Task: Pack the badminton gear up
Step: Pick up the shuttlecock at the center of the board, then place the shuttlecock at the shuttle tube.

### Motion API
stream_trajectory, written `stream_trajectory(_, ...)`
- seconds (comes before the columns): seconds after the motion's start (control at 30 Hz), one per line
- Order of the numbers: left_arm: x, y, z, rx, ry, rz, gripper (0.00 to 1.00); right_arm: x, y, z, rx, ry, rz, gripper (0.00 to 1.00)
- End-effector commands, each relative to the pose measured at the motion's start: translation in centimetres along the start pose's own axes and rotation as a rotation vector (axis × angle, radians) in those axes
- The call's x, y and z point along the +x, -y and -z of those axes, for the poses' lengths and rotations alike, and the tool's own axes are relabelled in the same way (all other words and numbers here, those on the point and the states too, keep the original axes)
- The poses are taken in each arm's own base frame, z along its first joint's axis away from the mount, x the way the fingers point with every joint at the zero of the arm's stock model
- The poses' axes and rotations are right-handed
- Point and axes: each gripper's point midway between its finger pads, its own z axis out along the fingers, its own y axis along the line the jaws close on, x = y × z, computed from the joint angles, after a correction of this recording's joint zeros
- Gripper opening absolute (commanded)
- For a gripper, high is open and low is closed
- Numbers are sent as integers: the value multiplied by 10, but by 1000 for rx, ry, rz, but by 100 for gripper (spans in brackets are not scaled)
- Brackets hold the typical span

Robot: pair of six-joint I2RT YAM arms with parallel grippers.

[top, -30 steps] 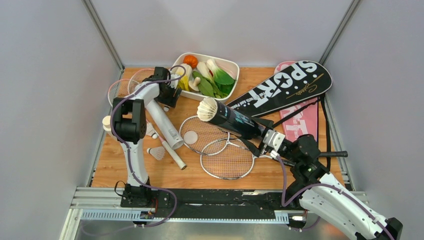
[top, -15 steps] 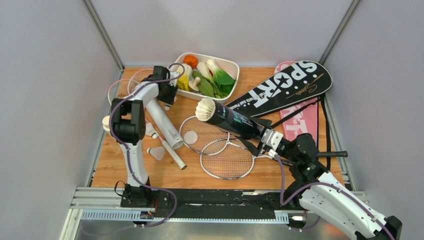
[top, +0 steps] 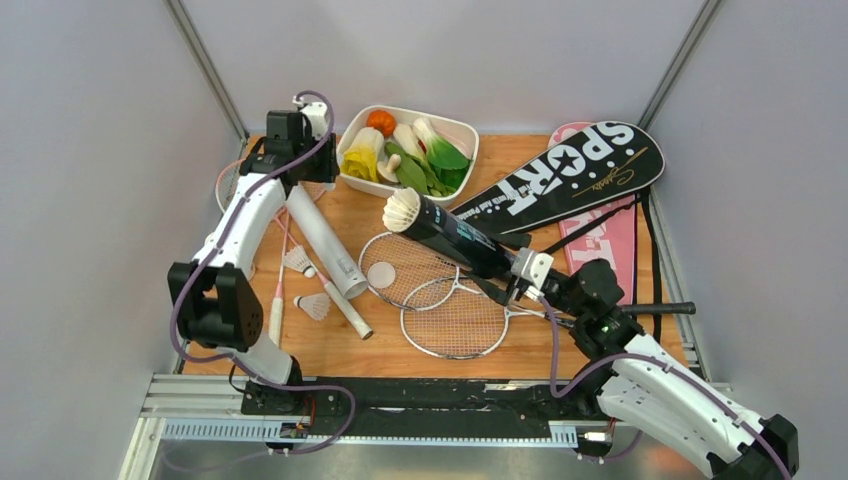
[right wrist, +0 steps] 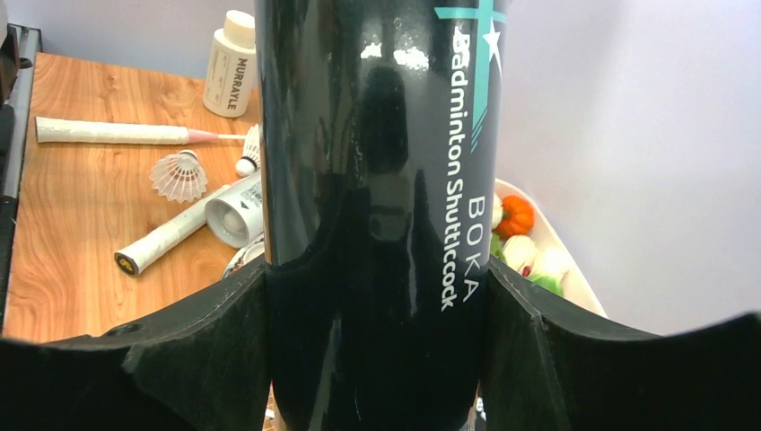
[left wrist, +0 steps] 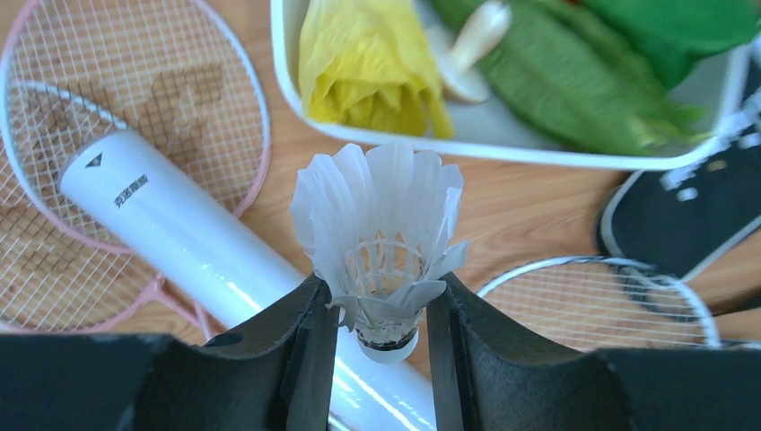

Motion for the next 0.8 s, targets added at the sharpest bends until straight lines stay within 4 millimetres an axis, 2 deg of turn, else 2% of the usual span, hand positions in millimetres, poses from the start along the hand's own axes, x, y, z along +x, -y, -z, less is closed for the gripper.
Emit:
stream_trajectory(0.0,-60,35,61,150,244,117,44,-27,13,-9,46,93,-47,60)
stream_trajectory(0.03,-72,43,80,180,296,147,44,-24,14,-10,59,94,-64,60)
stream_trajectory(0.07,-83,53,91,236,346,152,44,-21,14,-12,64,94,-82,60)
stream_trajectory(0.23,-128,103,173,527,595,230,46,1,2,-29,31,59,-166,59)
stream_trajectory(0.27,-131,107,184,556,619,238,46,5,3,-32,47,47,-180,58)
stream_trajectory(0.3,-139,112,202,601,687,266,46,9,6,-35,69,38,-194,58)
stream_trajectory(0.43,-145,128,253,782,849,368,46,10,9,-45,99,66,-224,58)
stream_trajectory(0.5,-145,133,269,849,888,410,46,10,11,-51,101,73,-238,58)
stream_trajectory(0.77,-135,146,297,961,893,411,46,14,19,-65,141,70,-277,58)
